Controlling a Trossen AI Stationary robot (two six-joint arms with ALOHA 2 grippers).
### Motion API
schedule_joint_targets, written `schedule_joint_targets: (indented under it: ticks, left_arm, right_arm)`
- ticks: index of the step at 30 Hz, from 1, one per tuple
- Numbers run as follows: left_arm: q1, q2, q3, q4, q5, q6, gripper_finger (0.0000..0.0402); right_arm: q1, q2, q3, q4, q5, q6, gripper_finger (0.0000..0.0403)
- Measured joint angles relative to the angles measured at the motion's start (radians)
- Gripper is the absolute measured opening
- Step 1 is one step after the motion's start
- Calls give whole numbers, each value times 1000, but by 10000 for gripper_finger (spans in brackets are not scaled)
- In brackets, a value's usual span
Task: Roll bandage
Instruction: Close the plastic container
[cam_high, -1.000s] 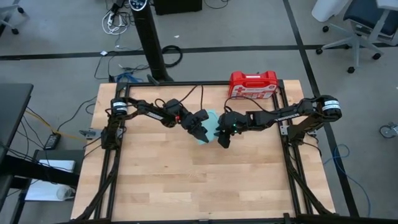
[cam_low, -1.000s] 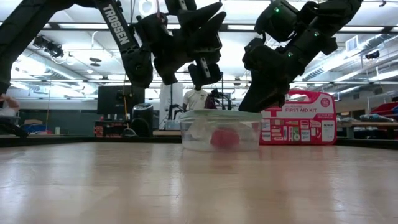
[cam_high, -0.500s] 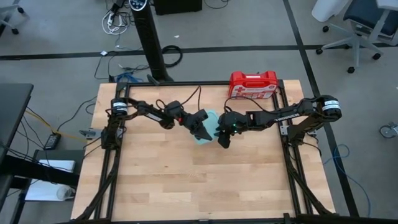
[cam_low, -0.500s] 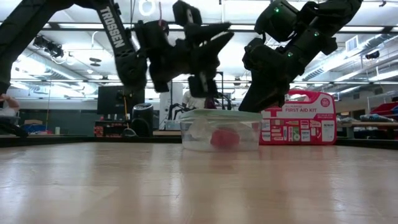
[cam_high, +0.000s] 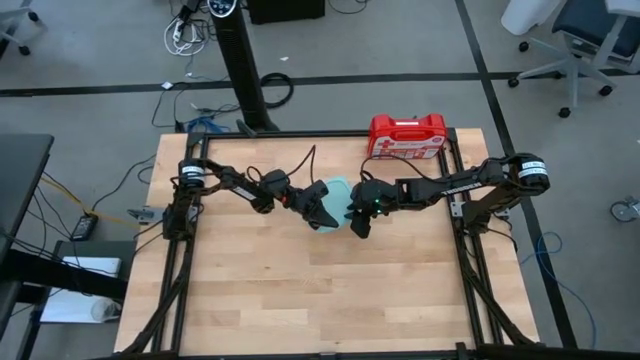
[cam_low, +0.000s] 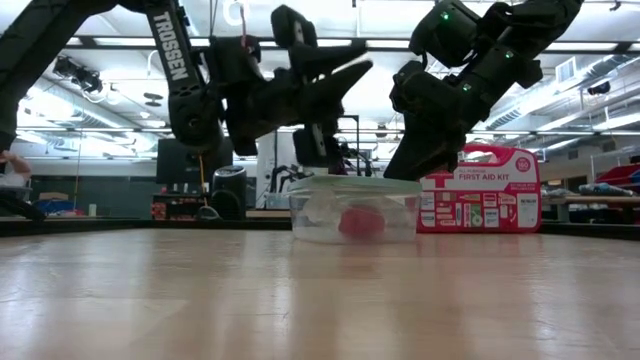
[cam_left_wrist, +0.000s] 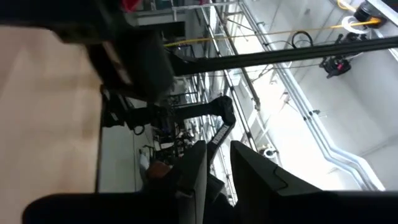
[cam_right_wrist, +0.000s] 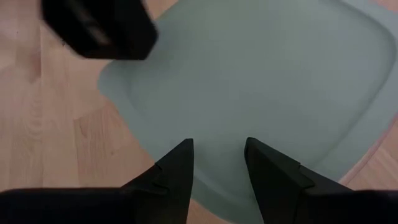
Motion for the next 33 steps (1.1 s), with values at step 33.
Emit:
schedule_joint_targets:
  ticks: [33]
  left_arm:
    - [-16,-63,105,38,47,24,76]
  right_arm:
    - [1,0,0,3,-3,2,149]
